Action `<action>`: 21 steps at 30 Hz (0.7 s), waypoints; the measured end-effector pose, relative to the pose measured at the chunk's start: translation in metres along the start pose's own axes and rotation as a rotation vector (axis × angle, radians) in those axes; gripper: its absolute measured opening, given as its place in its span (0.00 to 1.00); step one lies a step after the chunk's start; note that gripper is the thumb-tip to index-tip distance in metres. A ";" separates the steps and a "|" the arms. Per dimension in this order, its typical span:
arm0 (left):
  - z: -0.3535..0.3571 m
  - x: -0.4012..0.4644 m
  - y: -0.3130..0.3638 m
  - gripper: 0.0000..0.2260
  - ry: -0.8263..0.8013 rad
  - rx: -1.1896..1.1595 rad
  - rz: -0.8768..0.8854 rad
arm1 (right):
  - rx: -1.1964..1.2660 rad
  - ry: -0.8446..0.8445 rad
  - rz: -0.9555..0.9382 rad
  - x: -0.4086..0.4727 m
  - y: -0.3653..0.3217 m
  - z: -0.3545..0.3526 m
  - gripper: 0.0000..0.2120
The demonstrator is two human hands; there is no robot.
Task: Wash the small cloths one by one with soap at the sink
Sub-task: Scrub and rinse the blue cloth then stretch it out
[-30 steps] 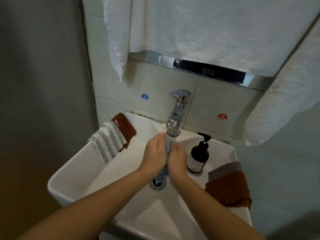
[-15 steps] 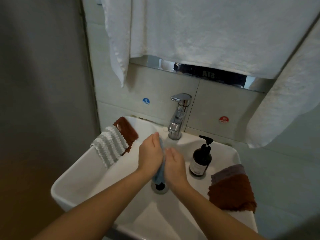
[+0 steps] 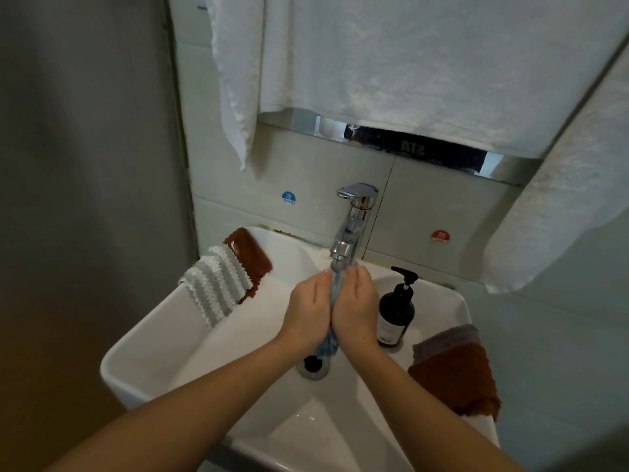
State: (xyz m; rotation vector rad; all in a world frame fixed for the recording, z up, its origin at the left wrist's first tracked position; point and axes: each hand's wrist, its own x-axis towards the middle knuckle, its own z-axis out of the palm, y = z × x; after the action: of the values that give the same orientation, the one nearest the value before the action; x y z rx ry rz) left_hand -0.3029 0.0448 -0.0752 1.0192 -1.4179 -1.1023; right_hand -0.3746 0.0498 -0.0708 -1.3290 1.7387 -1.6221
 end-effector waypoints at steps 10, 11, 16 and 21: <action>-0.004 0.000 0.001 0.18 -0.024 -0.050 -0.090 | 0.229 0.057 0.050 -0.007 -0.002 -0.001 0.16; -0.002 -0.004 0.002 0.18 -0.048 -0.064 -0.083 | 0.203 0.075 0.107 -0.004 0.004 0.000 0.15; -0.011 0.015 -0.004 0.17 0.263 -0.020 0.026 | -0.036 -0.254 0.199 -0.018 0.017 0.009 0.15; -0.003 0.007 -0.019 0.17 -0.009 0.006 -0.172 | 0.050 -0.014 -0.082 -0.010 -0.012 0.002 0.14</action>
State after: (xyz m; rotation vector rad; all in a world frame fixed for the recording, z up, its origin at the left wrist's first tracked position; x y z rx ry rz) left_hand -0.2999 0.0335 -0.0918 1.1587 -1.3605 -1.2286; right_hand -0.3646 0.0586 -0.0633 -1.4019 1.6447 -1.6846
